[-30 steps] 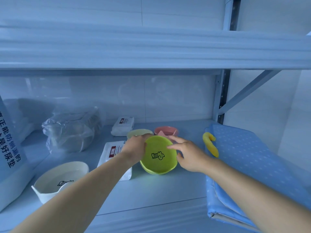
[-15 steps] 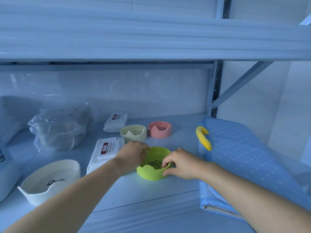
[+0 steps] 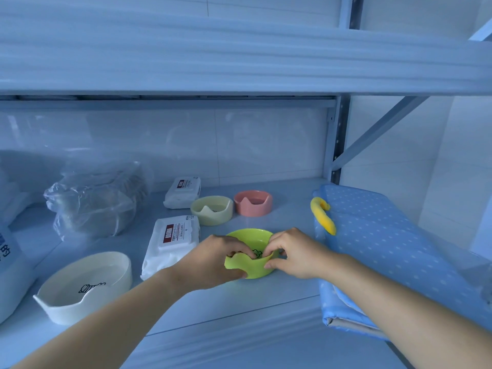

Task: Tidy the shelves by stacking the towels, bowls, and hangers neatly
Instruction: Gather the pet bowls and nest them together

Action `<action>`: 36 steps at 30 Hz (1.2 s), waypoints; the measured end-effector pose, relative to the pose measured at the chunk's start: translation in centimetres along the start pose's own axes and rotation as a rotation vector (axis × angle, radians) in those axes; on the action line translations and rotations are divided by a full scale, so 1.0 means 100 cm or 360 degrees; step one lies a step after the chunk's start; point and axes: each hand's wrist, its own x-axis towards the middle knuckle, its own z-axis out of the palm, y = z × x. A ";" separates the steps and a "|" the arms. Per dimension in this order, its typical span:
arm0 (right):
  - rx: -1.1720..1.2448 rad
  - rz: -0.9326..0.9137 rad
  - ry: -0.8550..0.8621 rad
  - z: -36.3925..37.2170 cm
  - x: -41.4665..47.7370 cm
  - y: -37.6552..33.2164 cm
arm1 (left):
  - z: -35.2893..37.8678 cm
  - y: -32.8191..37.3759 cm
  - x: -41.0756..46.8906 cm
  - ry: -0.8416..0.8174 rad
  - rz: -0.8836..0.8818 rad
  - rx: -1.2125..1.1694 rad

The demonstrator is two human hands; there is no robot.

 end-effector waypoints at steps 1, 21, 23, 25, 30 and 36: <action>0.0002 -0.0003 -0.0001 0.000 -0.001 -0.001 | 0.001 -0.001 -0.002 0.0023 0.0027 0.0013; -0.0036 0.0330 0.0356 0.039 -0.017 -0.030 | 0.040 -0.010 -0.034 0.0480 -0.0087 -0.0045; -0.0029 0.0340 0.0416 0.045 -0.020 -0.034 | 0.040 -0.010 -0.035 0.0500 -0.0057 -0.0041; 0.0007 0.0321 0.0524 0.043 -0.023 -0.036 | 0.038 -0.010 -0.038 0.0542 0.0020 -0.0043; 0.0077 0.0331 0.0714 0.021 -0.038 -0.041 | 0.032 -0.011 -0.043 0.0637 0.0148 -0.0093; 0.0074 0.0455 0.0820 -0.001 -0.080 -0.033 | 0.024 0.015 -0.021 0.0587 0.0425 -0.0047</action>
